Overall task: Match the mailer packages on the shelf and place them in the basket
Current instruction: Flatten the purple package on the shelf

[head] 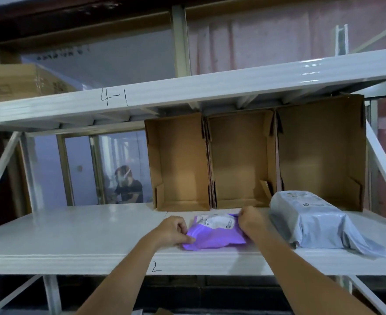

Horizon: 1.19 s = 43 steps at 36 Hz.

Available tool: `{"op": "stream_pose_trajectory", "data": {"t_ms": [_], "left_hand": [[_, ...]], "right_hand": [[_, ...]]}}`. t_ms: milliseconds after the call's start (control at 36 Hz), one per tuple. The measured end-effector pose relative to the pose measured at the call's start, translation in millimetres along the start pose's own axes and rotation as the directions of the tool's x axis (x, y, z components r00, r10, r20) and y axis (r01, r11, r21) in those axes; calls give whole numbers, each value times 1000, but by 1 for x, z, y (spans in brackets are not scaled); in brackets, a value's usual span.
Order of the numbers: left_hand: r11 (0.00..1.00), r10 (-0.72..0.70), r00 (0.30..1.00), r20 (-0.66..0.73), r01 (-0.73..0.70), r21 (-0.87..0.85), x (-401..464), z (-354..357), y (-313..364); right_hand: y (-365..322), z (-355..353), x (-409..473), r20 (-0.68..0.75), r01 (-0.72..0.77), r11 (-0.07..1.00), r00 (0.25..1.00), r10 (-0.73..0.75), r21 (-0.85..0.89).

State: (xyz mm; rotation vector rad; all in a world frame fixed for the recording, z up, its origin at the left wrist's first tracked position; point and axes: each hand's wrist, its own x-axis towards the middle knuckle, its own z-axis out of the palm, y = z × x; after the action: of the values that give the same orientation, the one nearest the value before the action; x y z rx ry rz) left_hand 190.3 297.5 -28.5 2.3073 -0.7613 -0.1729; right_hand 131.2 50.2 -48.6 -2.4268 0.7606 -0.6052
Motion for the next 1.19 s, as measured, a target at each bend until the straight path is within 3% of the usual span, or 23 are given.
{"op": "stream_pose_trajectory", "data": {"t_ms": [83,167,250,361,417,528,694,889,1194], "left_hand": [[996,79,970,-232,-67,60,7,-3,15],[954,268,882,-388,-187,235,17,-5,37],[911,310,915,-259,-209,355,34,11,44],[898,242,970,-30,-212,385,43,60,32],[891,230,972,-41,-193,410,44,74,29],[858,200,979,-31,-159,489,51,77,29],[848,149,989,-9,-123,516,69,85,17],[899,103,994,28,-105,425,66,85,21],[952,53,997,48,-65,300,59,80,28]], "right_hand": [[-16,1,2,-74,31,994,997,-39,-100],[-37,-9,0,-160,78,979,981,-108,-188],[-53,-11,-10,-163,191,952,959,-233,-237],[-47,15,-32,53,294,918,955,-291,-265],[-38,26,-36,80,301,919,954,-291,-256],[-27,31,-31,0,351,910,933,-360,-221],[-22,42,-16,66,385,898,923,-380,-214],[-20,44,-11,243,356,910,921,-304,-211],[-23,35,-18,259,329,913,929,-266,-241]]}}
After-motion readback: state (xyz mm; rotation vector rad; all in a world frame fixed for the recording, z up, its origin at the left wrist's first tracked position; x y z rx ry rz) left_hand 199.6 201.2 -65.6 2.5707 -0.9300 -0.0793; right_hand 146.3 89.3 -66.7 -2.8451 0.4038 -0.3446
